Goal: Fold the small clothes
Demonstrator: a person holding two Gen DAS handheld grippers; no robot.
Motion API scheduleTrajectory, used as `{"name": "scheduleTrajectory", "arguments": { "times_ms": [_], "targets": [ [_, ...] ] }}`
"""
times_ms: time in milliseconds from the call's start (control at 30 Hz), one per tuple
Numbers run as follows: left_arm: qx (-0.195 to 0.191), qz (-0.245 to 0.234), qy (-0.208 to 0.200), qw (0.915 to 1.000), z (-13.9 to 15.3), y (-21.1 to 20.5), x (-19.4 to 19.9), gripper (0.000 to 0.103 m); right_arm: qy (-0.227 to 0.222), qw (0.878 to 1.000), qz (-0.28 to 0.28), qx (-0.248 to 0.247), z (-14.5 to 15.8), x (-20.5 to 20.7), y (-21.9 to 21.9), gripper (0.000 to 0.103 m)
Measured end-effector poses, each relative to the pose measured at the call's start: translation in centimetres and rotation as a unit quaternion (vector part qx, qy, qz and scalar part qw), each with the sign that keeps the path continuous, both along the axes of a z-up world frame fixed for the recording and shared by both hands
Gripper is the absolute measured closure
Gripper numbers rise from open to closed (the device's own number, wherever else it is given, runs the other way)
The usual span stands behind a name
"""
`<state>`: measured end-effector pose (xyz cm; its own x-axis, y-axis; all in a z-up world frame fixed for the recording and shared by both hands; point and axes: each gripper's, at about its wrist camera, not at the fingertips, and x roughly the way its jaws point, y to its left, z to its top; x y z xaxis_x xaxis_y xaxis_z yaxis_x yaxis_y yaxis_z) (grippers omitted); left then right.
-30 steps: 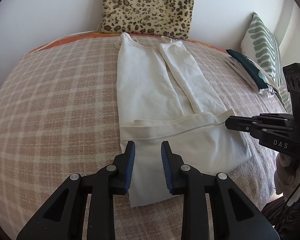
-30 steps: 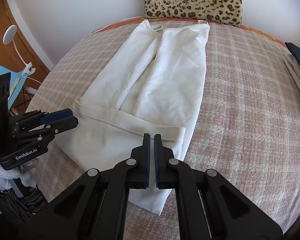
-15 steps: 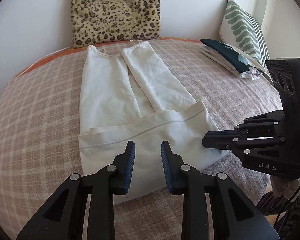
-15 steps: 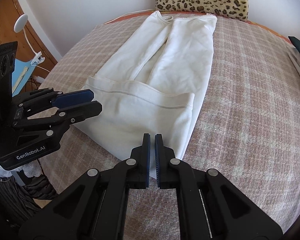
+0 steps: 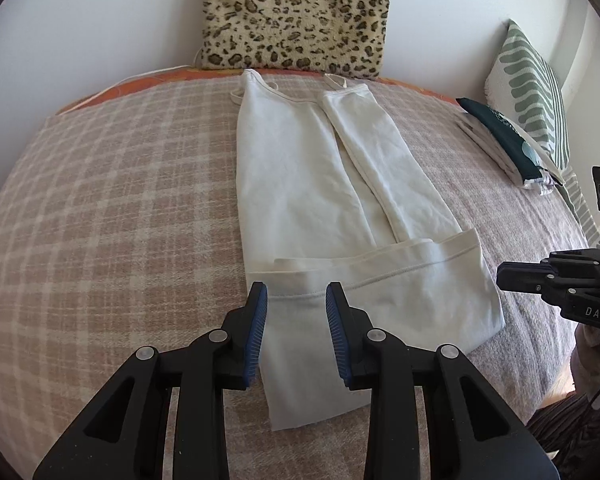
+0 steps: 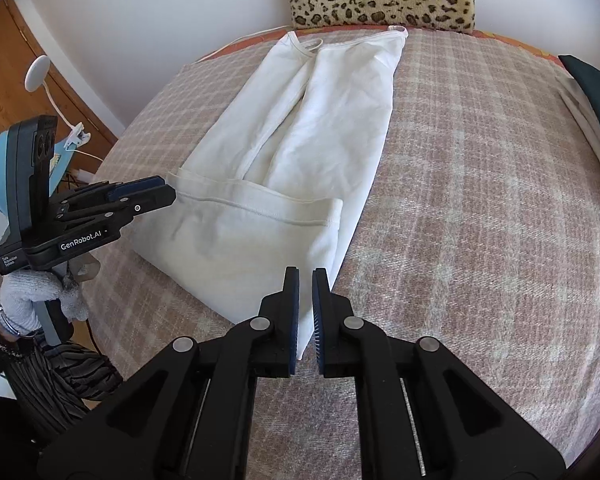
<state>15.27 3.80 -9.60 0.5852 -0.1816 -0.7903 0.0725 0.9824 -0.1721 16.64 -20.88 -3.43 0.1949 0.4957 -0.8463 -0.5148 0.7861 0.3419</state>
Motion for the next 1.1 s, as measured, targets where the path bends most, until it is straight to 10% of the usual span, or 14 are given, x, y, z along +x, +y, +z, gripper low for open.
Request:
{"name": "scheduleTrajectory", "arguments": {
  "times_ms": [267,867,1100],
  "targets": [
    [-0.071,0.025,-0.029,0.9967,2.5,2.9,1.7,0.058,-0.02,0.998,-0.046,0.032,1.8,2.5,-0.6,0.059],
    [-0.226,0.034,0.011,0.9735,1.0,8.6,14.0,0.057,0.071,0.984,-0.113,0.115,-1.9,18.7,-1.2,0.059],
    [-0.231,0.014,0.047,0.9717,-1.3,7.9,19.3,0.057,0.106,0.979,-0.111,0.131,-4.2,24.7,0.3,0.059]
  ]
}}
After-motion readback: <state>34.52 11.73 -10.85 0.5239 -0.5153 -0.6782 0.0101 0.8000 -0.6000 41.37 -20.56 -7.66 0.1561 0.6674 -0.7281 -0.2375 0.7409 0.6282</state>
